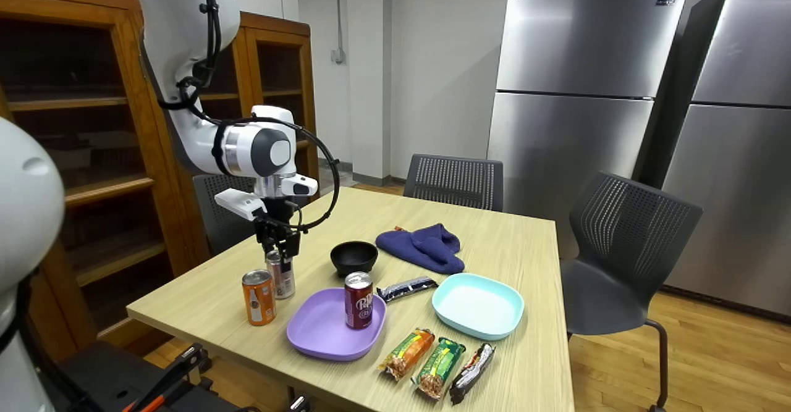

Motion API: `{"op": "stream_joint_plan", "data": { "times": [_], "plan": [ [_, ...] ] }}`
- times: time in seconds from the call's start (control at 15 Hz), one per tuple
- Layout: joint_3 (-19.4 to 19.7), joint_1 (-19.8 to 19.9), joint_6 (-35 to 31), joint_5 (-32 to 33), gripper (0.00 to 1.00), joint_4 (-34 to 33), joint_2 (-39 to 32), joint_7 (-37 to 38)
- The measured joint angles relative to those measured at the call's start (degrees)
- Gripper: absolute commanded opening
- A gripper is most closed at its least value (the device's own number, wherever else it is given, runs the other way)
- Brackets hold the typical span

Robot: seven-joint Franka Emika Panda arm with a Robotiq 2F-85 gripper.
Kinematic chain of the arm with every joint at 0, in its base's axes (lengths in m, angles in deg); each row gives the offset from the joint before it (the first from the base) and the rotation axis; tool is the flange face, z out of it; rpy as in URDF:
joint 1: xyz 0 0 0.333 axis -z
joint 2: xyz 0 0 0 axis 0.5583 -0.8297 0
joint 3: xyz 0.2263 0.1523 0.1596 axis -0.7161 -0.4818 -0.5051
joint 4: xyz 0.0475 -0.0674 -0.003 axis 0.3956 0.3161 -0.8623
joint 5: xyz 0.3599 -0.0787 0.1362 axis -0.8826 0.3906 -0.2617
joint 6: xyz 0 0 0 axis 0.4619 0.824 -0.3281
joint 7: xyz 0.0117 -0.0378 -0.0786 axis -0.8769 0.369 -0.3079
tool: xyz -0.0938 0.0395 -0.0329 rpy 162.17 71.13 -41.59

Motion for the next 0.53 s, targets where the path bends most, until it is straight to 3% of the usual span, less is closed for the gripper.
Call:
{"op": "stream_joint_plan", "data": {
  "times": [0.53],
  "plan": [
    [-0.05, -0.42, 0.02, -0.17, 0.38, -0.88, 2.02, 0.00]
  ]
}}
